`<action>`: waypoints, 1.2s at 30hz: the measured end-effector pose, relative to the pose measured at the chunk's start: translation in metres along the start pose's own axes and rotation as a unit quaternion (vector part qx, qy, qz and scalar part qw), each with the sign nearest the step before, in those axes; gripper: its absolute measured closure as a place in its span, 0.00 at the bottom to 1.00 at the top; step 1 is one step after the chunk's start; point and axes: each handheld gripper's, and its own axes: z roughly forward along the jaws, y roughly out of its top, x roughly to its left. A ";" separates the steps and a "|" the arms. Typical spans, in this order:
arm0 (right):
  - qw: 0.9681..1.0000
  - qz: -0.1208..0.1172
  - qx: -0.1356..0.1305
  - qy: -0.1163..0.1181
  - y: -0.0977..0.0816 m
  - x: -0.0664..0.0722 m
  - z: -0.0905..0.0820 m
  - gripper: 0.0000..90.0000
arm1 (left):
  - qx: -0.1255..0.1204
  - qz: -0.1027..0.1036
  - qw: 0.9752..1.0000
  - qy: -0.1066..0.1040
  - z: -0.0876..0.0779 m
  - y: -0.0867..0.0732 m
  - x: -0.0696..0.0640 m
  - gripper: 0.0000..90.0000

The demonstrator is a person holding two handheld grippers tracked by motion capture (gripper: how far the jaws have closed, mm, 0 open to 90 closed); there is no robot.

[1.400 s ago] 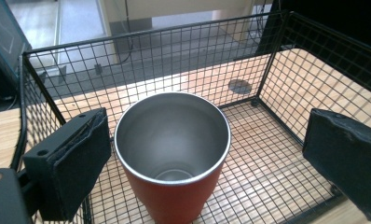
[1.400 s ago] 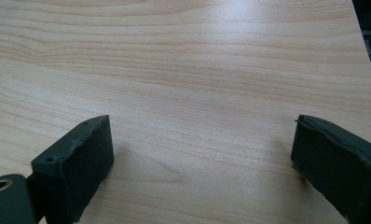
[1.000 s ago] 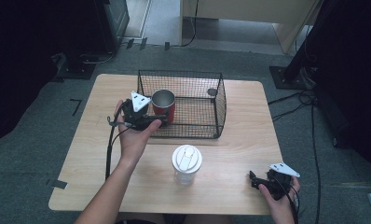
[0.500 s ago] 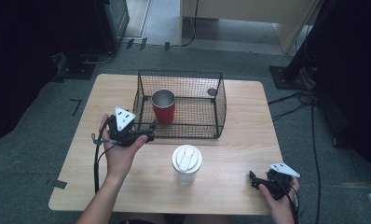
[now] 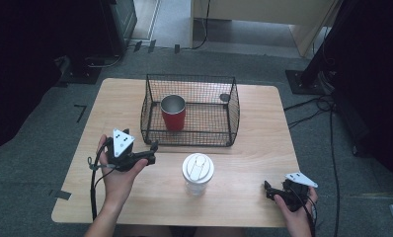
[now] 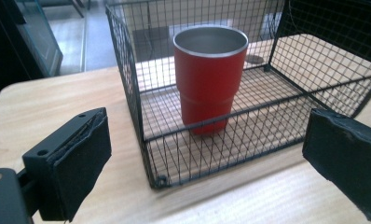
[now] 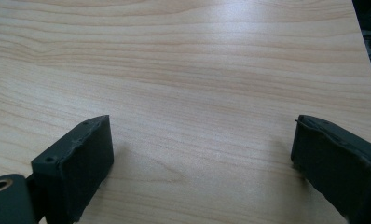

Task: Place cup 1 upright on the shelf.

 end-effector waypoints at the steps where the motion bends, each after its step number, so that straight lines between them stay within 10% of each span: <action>1: 1.000 0.000 0.000 0.000 0.000 0.000 0.000 0.06 | 0.002 0.000 1.000 0.001 -0.001 -0.003 0.001 0.02; 28: 1.000 0.000 0.000 0.000 0.000 0.000 0.000 0.06 | 0.080 -0.008 0.994 0.078 -0.039 -0.109 0.064 0.02; 36: 1.000 0.000 0.000 0.000 0.000 0.000 0.000 0.06 | 0.121 -0.008 0.987 0.104 -0.042 -0.126 0.085 0.02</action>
